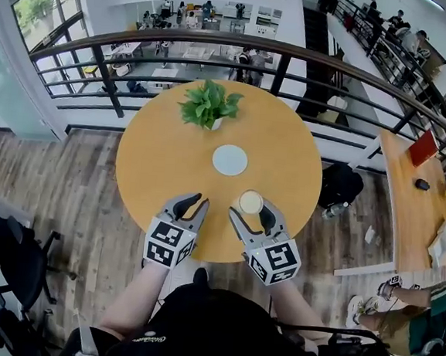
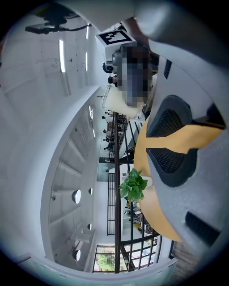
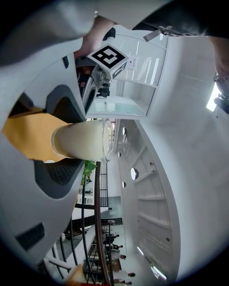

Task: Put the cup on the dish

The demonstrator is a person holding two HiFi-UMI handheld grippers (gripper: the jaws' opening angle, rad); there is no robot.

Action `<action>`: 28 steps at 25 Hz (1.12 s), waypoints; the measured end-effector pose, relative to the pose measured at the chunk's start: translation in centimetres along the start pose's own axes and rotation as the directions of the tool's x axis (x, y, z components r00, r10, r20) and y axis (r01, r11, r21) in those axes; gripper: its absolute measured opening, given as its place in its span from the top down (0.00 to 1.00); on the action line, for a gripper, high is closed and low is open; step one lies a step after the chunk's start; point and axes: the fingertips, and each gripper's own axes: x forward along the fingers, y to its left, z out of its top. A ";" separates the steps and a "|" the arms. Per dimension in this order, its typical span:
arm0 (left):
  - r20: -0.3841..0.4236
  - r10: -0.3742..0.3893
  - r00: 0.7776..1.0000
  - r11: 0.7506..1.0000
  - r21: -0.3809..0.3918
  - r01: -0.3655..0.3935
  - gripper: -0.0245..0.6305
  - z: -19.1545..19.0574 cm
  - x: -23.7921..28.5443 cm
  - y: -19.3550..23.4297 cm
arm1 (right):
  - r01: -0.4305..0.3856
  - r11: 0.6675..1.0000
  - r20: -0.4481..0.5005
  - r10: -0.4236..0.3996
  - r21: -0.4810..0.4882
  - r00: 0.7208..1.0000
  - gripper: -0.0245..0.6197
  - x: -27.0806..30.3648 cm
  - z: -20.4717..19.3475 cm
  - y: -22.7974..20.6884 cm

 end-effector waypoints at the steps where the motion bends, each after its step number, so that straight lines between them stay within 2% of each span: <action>1: -0.001 -0.007 1.000 1.000 -0.001 0.007 0.85 0.1 0.2 0.7 | 0.005 1.000 -0.001 -0.005 -0.001 1.000 0.58 0.8 0.2 0.0; 8: -0.031 -0.043 0.999 0.998 0.034 0.044 0.85 0.1 1.9 4.2 | 0.051 0.999 -0.023 -0.051 0.000 0.998 0.58 4.1 0.3 -0.7; 17: -0.057 -0.069 0.996 0.998 0.011 0.070 0.85 -0.3 4.5 4.3 | 0.053 0.999 -0.047 -0.053 0.007 0.997 0.58 5.4 -0.5 -2.7; 28: -0.030 0.019 0.999 1.000 -0.007 -0.019 0.86 1.5 6.7 3.8 | -0.019 1.000 -0.023 0.019 0.004 1.000 0.58 5.4 -0.3 -5.9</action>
